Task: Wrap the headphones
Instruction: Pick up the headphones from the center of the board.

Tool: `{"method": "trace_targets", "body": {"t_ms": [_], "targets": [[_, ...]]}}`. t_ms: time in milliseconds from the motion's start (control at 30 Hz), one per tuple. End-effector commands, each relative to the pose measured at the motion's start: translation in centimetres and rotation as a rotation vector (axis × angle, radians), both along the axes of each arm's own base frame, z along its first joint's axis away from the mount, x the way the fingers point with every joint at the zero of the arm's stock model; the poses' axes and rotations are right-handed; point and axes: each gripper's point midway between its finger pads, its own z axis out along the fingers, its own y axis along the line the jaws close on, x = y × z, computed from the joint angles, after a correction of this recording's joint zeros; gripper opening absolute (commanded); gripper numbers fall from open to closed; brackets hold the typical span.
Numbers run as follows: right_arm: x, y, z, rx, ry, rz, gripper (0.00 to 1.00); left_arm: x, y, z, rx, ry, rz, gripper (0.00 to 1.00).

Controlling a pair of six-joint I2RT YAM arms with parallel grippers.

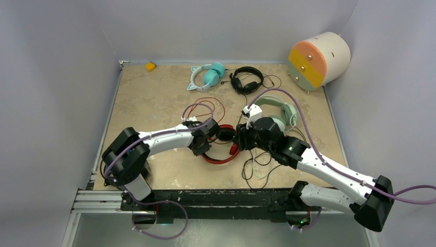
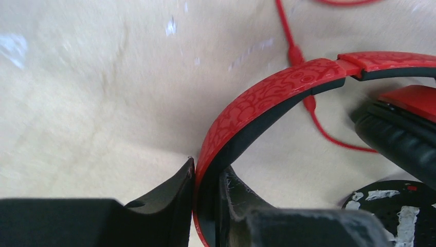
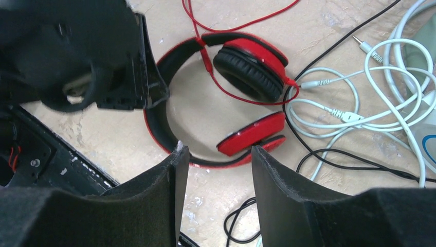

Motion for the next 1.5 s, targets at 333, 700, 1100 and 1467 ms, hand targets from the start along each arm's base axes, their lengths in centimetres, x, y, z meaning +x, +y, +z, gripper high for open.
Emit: {"method": "trace_targets", "body": {"t_ms": [333, 700, 1100, 1467], "targets": [[-0.1, 1.5, -0.1, 0.020, 0.004, 0.075, 0.51, 2.9, 4.7, 5.8, 0.113, -0.207, -0.439, 0.20], [0.0, 2.6, -1.1, 0.006, 0.043, 0.101, 0.55, 1.8, 1.6, 5.2, -0.059, -0.276, -0.623, 0.25], [0.1, 2.8, -0.3, 0.025, 0.006, 0.120, 0.60, 1.0, 3.0, 3.1, 0.147, -0.148, -0.385, 0.79], [-0.1, 2.3, 1.4, 0.074, -0.060, 0.127, 0.59, 0.2, 2.4, -0.2, 0.113, -0.031, -0.196, 0.73]]}}
